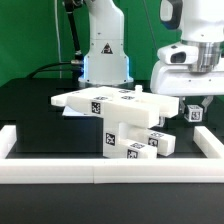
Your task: Assemble chair
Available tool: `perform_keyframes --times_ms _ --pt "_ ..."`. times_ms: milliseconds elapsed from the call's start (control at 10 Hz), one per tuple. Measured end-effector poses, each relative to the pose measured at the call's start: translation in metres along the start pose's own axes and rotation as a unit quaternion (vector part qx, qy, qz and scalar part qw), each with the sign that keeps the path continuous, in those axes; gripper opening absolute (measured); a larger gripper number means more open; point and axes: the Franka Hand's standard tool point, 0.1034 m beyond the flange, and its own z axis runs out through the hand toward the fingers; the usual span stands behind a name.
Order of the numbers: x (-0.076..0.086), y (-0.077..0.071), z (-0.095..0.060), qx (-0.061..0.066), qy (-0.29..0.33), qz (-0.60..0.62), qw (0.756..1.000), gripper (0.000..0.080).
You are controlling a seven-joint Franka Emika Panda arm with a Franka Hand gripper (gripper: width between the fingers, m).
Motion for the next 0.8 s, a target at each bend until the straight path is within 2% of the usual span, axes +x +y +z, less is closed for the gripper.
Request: perform_keyframes --times_ms 200,400,800 --pt "0.008 0.012 -0.030 0.003 -0.006 -0.015 1.000 0.0287" --pt "0.020 0.028 -0.048 0.006 -0.009 -0.014 1.000 0.0288" --pt "0.022 0.029 -0.047 0.004 -0.009 -0.015 1.000 0.0288"
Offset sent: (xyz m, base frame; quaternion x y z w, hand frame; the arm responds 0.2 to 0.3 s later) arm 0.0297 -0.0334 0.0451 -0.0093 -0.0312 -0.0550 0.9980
